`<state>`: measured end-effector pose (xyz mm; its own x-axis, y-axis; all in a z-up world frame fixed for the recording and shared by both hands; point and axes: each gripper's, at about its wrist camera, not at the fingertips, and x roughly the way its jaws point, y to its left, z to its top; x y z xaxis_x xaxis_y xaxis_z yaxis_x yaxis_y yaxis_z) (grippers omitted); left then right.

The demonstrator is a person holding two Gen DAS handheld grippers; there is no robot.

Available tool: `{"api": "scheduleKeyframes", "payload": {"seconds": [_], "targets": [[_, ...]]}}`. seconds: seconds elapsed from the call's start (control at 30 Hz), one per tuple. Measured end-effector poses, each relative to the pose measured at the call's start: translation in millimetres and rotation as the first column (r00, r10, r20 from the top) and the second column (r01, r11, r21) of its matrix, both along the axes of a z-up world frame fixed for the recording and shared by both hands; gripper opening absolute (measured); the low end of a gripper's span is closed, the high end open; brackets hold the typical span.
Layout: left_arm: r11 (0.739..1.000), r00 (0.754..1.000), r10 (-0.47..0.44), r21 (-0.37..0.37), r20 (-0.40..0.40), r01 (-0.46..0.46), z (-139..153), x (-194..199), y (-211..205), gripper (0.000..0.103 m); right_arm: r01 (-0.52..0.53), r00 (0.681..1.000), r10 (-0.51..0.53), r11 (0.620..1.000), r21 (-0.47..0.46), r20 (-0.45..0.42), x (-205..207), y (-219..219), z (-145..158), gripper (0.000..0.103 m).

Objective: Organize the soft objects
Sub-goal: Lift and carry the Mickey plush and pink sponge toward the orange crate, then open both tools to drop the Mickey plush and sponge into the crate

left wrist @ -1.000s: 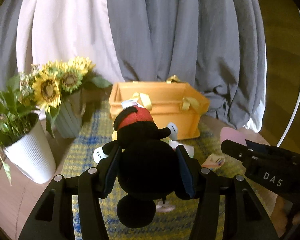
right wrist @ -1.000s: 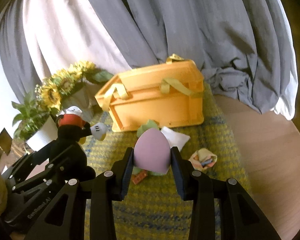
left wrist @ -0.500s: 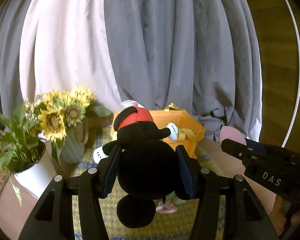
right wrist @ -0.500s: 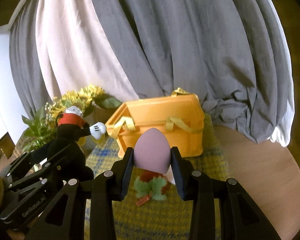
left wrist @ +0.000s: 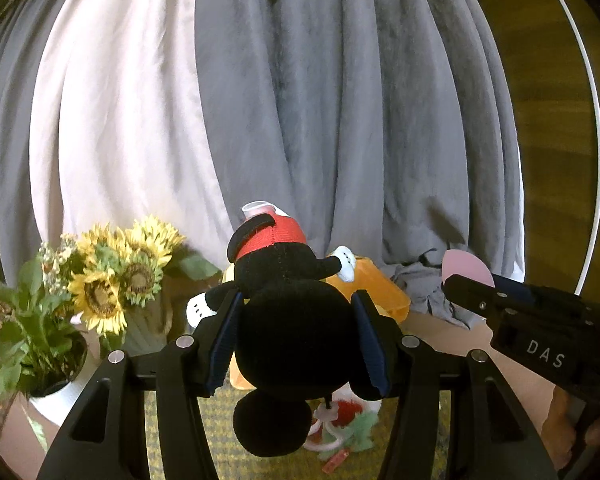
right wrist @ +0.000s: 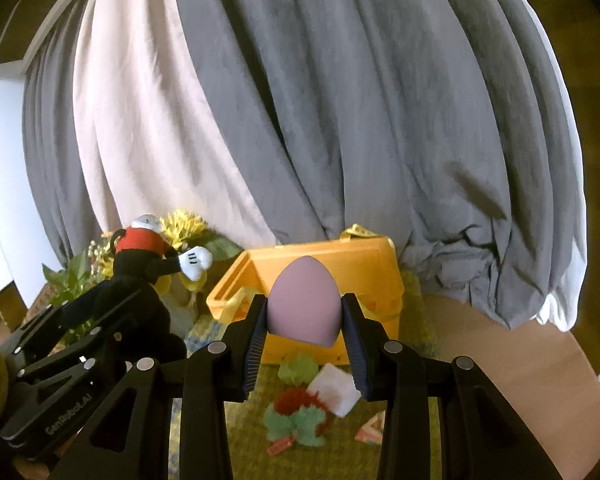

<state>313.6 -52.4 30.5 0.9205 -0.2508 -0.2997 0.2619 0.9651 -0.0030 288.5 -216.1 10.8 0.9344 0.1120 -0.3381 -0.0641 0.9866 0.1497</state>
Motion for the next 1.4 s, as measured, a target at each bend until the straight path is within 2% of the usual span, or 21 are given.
{"api": "scheduleKeyframes", "payload": {"seconds": [0.67,1.17,1.4], "targets": [[1.0,0.998,0.005,0.014,0.07,-0.006,16,59,-2,0.055,-0.008,0.998,0.008,1.0,-0.01,0.068,52,-2,22,0.038],[1.0,0.999,0.003,0.03,0.038,-0.004,7,127,-16,0.055,-0.014,1.0,0.013,1.0,0.018,0.025,122,-15,16,0.038],[1.0,1.0,-0.003,0.03,-0.023,0.004,-10,169,-22,0.055,-0.01,1.0,0.01,1.0,0.01,-0.023,158,-19,5,0.038]]}}
